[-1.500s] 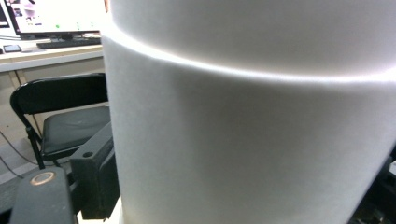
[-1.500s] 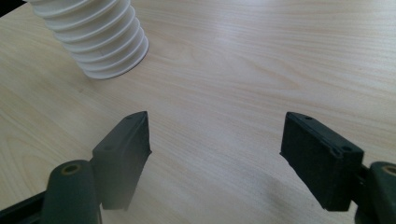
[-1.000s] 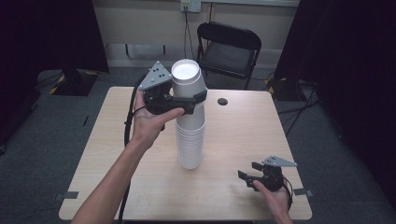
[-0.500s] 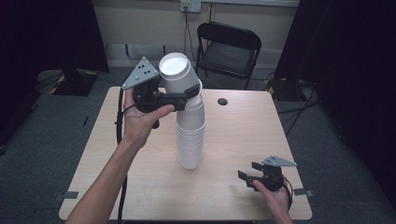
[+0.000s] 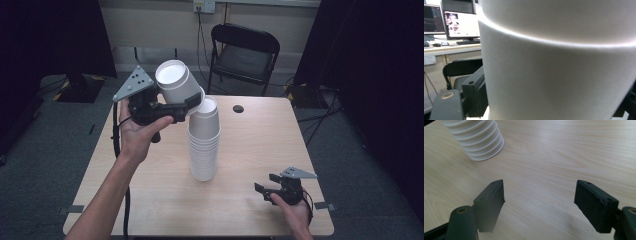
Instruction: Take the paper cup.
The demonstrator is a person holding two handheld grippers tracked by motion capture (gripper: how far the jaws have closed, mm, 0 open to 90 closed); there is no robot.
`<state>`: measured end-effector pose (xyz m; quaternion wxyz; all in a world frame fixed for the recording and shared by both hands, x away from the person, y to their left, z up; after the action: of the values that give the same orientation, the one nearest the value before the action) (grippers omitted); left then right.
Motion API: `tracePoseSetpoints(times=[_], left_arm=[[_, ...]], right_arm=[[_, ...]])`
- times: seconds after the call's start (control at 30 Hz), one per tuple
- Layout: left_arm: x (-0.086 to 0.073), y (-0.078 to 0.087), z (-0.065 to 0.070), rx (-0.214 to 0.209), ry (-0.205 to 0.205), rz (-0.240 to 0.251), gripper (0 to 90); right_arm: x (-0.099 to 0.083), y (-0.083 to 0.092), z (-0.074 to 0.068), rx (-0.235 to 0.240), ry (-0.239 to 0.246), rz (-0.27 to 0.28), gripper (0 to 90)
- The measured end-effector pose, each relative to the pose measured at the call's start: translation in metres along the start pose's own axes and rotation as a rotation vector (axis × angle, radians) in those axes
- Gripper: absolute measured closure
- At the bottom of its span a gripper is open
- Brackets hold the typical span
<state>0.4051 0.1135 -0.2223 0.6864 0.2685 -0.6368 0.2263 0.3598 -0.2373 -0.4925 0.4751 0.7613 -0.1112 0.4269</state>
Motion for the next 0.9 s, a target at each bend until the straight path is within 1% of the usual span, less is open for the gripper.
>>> tracePoseSetpoints(times=[0.03, 0.07, 0.1, 0.17, 0.23, 0.27, 0.3, 0.33, 0.37, 0.4, 0.47, 0.5, 0.53, 0.57, 0.6, 0.63, 0.67, 0.7, 0.73, 0.8, 0.83, 0.87, 0.9], left_arm=[[-0.002, 0.004, 0.0, 0.0, -0.002, -0.008, 14.3], [-0.002, 0.004, 0.0, 0.0, -0.002, -0.008, 14.3], [-0.004, 0.009, -0.001, 0.002, -0.003, -0.013, 14.3], [-0.005, 0.011, -0.002, 0.007, -0.001, -0.012, 14.3], [-0.009, 0.017, -0.003, 0.006, -0.002, -0.022, 14.3], [-0.014, 0.021, -0.004, 0.006, 0.01, -0.019, 14.3], [-0.014, 0.021, -0.004, 0.006, 0.01, -0.019, 14.3], [-0.018, 0.024, -0.005, 0.002, 0.022, -0.017, 14.3], [-0.025, 0.026, -0.006, 0.006, 0.023, -0.026, 14.3], [-0.025, 0.026, -0.006, 0.006, 0.023, -0.026, 14.3], [-0.033, 0.027, -0.007, -0.001, 0.037, -0.036, 14.3], [-0.041, 0.027, -0.007, 0.02, 0.036, -0.05, 14.3], [-0.041, 0.027, -0.007, 0.02, 0.036, -0.05, 14.3], [-0.046, 0.027, -0.007, 0.021, 0.042, -0.058, 14.3], [-0.05, 0.027, -0.007, 0.014, 0.056, -0.067, 14.3], [-0.053, 0.027, -0.007, 0.008, 0.07, -0.056, 14.3], [-0.057, 0.028, -0.007, 0.013, 0.061, -0.074, 14.3], [-0.063, 0.03, -0.007, 0.012, 0.076, -0.082, 14.3], [-0.063, 0.03, -0.007, 0.012, 0.076, -0.082, 14.3], [-0.069, 0.032, -0.007, 0.011, 0.081, -0.094, 14.2], [-0.072, 0.033, -0.008, 0.01, 0.097, -0.096, 14.2], [-0.076, 0.034, -0.008, 0.004, 0.102, -0.107, 14.2], [-0.078, 0.034, -0.008, 0.009, 0.102, -0.113, 14.1]], right_arm=[[0.0, 0.0, 0.0, 0.0, -0.001, 0.0, 23.8], [0.0, 0.0, 0.0, 0.0, -0.001, 0.0, 23.8], [0.0, 0.0, 0.0, -0.001, -0.001, 0.0, 23.8], [0.0, 0.0, 0.0, -0.002, 0.0, 0.0, 23.9], [0.0, 0.0, 0.0, -0.002, 0.0, 0.0, 23.9], [0.0, 0.0, -0.001, -0.002, 0.002, 0.0, 24.0], [0.0, 0.0, -0.001, -0.002, 0.002, 0.0, 24.0], [0.0, 0.001, -0.001, -0.003, 0.004, 0.001, 24.0], [0.0, 0.0, -0.001, -0.003, 0.003, 0.0, 24.1], [0.0, 0.0, -0.001, -0.003, 0.003, 0.0, 24.1], [0.0, -0.001, -0.001, -0.005, 0.005, 0.0, 24.2], [0.001, -0.001, -0.002, -0.004, 0.01, -0.001, 24.3], [0.001, -0.001, -0.002, -0.004, 0.01, -0.001, 24.3], [0.001, -0.001, -0.002, -0.003, 0.01, 0.003, 24.4], [0.002, -0.001, -0.003, 0.0, 0.008, 0.007, 24.7], [0.002, -0.001, -0.003, -0.004, 0.007, 0.01, 25.7], [0.002, -0.001, -0.003, -0.004, 0.007, 0.01, 25.7], [0.002, -0.002, -0.003, -0.01, 0.011, 0.009, 26.3], [0.002, -0.002, -0.003, -0.01, 0.011, 0.009, 26.3], [0.002, -0.002, -0.005, -0.011, 0.015, 0.008, 26.7], [0.002, -0.002, -0.005, -0.015, 0.016, 0.008, 26.7], [0.002, -0.002, -0.006, -0.014, 0.02, 0.008, 26.8], [0.003, -0.002, -0.007, -0.012, 0.023, 0.007, 26.8]])
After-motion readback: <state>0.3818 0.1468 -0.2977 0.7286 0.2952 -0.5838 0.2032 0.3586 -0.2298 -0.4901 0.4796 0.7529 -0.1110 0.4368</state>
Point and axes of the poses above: each handheld gripper's, and its own axes: y roughly backward along the jaws, x roughly out of its top, z roughly to its right, the point moved 4 cm from there along -y, roughly forward along the jaws, and after that the axes turned 4 degrees about -z, right-handed, at the moved point
